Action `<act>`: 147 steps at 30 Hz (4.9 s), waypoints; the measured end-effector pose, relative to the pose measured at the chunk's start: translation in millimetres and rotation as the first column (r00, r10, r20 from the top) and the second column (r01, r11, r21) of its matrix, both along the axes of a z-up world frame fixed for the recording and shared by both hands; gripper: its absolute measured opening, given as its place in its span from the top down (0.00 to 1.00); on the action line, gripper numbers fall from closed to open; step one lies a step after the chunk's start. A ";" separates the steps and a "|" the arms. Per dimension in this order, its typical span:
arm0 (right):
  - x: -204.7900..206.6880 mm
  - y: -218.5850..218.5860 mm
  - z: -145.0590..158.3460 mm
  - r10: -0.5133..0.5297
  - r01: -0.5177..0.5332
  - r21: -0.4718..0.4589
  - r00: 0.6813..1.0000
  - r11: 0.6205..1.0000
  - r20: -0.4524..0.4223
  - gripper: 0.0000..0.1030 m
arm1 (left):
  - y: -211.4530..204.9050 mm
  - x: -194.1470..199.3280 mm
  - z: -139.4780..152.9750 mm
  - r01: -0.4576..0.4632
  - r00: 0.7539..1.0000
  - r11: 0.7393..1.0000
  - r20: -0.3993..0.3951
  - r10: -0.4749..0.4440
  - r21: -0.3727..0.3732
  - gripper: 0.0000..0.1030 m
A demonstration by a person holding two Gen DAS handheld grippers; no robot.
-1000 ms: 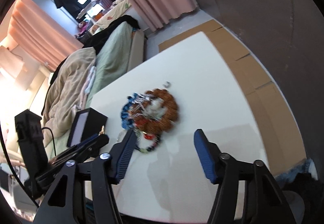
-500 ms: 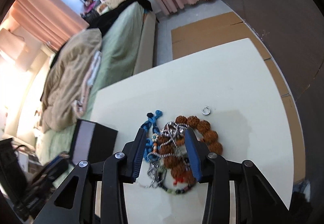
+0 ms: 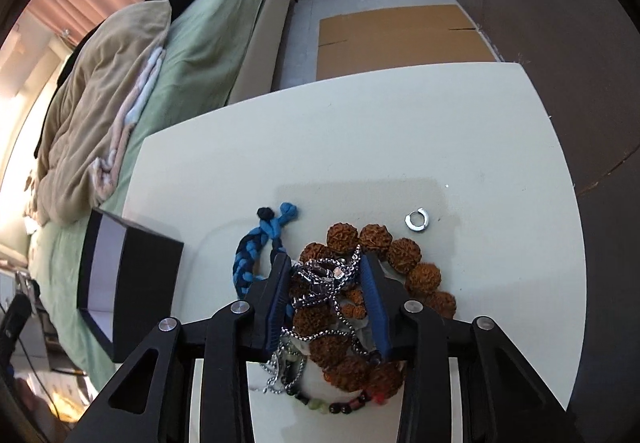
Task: Organize jewelry
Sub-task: 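Carry the butterfly brooch over the black box with left gripper while right gripper grasps the silver chain, then lift the silver chain toward the box with right gripper while left gripper holds the brooch above it, then lower the chain into the box with right gripper while left gripper lowers and releases the brooch, then move the left gripper to the pile and grasp the blue braided cord bracelet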
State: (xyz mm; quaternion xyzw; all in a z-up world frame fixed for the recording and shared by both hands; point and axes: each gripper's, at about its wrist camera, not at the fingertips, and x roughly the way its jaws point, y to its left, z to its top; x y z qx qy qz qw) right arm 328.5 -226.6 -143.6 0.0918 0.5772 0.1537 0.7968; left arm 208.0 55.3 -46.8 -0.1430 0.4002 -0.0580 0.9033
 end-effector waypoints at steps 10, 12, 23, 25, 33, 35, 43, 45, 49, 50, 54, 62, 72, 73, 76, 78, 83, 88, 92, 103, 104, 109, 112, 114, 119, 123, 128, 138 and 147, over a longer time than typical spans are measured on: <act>-13.1 -19.7 27.8 -0.023 0.017 0.143 0.999 0.990 0.039 0.95 | 11.2 -2.1 2.4 -0.011 1.000 1.000 0.007 0.011 -0.011 0.58; -17.7 -22.7 42.0 -0.029 0.016 0.164 0.997 0.986 0.073 0.95 | 11.9 -2.0 1.7 -0.006 1.000 1.000 0.006 0.006 -0.007 0.58; -38.6 -14.6 150.6 -0.016 -0.053 0.236 0.959 0.970 0.283 0.95 | 17.0 -4.5 -3.9 -0.014 1.000 1.000 -0.014 0.013 -0.027 0.58; -43.9 -11.0 172.3 -0.010 -0.073 0.244 0.947 0.967 0.322 0.95 | 17.8 -4.9 -2.9 -0.015 1.000 0.999 -0.013 0.015 -0.029 0.58; -62.7 8.4 250.2 0.022 -0.158 0.267 0.893 0.951 0.450 0.95 | 24.7 -10.5 12.7 -0.024 0.999 0.999 0.020 0.025 -0.031 0.58; -68.0 15.2 267.6 0.033 -0.180 0.267 0.878 0.947 0.478 0.95 | 27.3 -12.1 18.1 -0.026 0.999 0.999 0.030 0.027 -0.033 0.58; -78.0 45.4 319.9 0.064 -0.247 0.259 0.827 0.934 0.558 0.95 | 38.4 -22.0 36.7 -0.039 0.997 0.999 0.066 0.041 -0.034 0.58; -78.2 51.8 329.0 0.068 -0.261 0.265 0.820 0.928 0.568 0.95 | 41.6 -23.8 39.6 -0.044 0.996 0.998 0.072 0.046 -0.033 0.58; -76.3 69.1 340.6 0.097 -0.302 0.270 0.811 0.914 0.578 0.95 | 50.4 -27.9 44.7 -0.056 0.995 0.998 0.082 0.058 -0.032 0.58; -77.1 75.9 341.6 0.106 -0.311 0.266 0.807 0.913 0.580 0.95 | 52.0 -28.9 45.7 -0.058 0.995 0.998 0.083 0.061 -0.031 0.58; -72.7 92.0 340.6 0.127 -0.329 0.266 0.811 0.906 0.571 0.95 | 59.4 -34.1 47.6 -0.068 0.994 0.997 0.086 0.070 -0.027 0.58; -63.7 111.2 316.8 0.157 -0.341 0.259 0.827 0.904 0.539 0.95 | 72.2 -43.5 46.9 -0.084 0.993 0.996 0.082 0.085 -0.020 0.58; -45.1 126.5 234.0 0.185 -0.305 0.234 0.885 0.923 0.427 0.95 | 78.6 -43.5 33.6 -0.097 0.994 0.995 0.057 0.098 -0.022 0.58; -43.0 126.7 227.0 0.187 -0.303 0.235 0.890 0.924 0.415 0.95 | 78.9 -43.3 32.3 -0.097 0.994 0.995 0.054 0.098 -0.021 0.58; -36.7 129.1 196.7 0.198 -0.298 0.237 0.908 0.925 0.368 0.95 | 79.0 -41.7 29.1 -0.100 0.994 0.995 0.045 0.100 -0.019 0.58; -32.8 129.6 178.9 0.200 -0.290 0.234 0.918 0.928 0.342 0.95 | 78.8 -40.9 26.9 -0.099 0.994 0.995 0.040 0.099 -0.021 0.58; -25.8 128.6 143.4 0.188 -0.259 0.242 0.941 0.935 0.282 0.95 | 78.5 -40.0 21.4 -0.095 0.995 0.995 0.029 0.096 -0.017 0.58; -18.7 128.8 112.7 0.184 -0.241 0.245 0.955 0.939 0.233 0.95 | 79.0 -40.0 16.1 -0.097 0.995 0.995 0.017 0.097 -0.015 0.58; -16.7 133.0 93.9 0.197 -0.243 0.230 0.959 0.942 0.206 0.94 | 76.1 -37.3 12.0 -0.092 0.996 0.996 0.003 0.092 -0.010 0.58; -24.6 97.3 75.2 0.100 -0.141 0.240 0.979 0.960 0.179 0.35 | 43.7 -13.1 -3.9 -0.022 0.998 0.999 -0.060 0.024 0.032 0.58; -27.1 91.7 75.1 0.089 -0.131 0.248 0.980 0.960 0.176 0.35 | 41.0 -10.9 -5.8 -0.017 0.998 0.999 -0.067 0.019 0.033 0.58; -50.5 55.7 72.6 0.025 -0.076 0.286 0.984 0.955 0.179 0.35 | 17.4 6.9 -20.8 0.028 0.992 0.997 -0.123 -0.019 0.074 0.58; -66.1 37.1 69.7 -0.006 -0.047 0.289 0.984 0.956 0.180 0.35 | 0.9 19.0 -32.8 0.058 0.984 0.990 -0.172 -0.035 0.130 0.58; -78.4 21.6 67.2 -0.033 -0.022 0.293 0.983 0.956 0.183 0.35 | -5.6 23.5 -38.9 0.066 0.980 0.986 -0.195 -0.036 0.153 0.58; -97.9 -8.3 58.2 -0.094 0.041 0.291 0.981 0.956 0.171 0.35 | -15.5 28.8 -45.0 0.061 0.975 0.966 -0.224 -0.003 0.250 0.57; -104.3 -25.1 48.8 -0.128 0.079 0.286 0.980 0.955 0.155 0.35 | -14.4 30.2 -44.7 0.056 0.965 0.967 -0.264 0.012 0.250 0.51; -108.4 -36.2 39.9 -0.147 0.099 0.299 0.979 0.949 0.140 0.35 | -4.3 22.2 -42.0 0.017 0.964 0.976 -0.264 0.042 0.216 0.35; -118.8 -60.2 40.4 -0.206 0.150 0.309 0.966 0.939 0.155 0.35 | -29.7 12.9 -19.8 0.051 0.982 0.986 -0.189 -0.021 0.157 0.35; -132.5 -99.2 36.5 -0.282 0.231 0.284 0.947 0.930 0.152 0.35 | -96.1 24.2 -20.0 0.199 0.970 0.973 -0.168 -0.177 0.121 0.35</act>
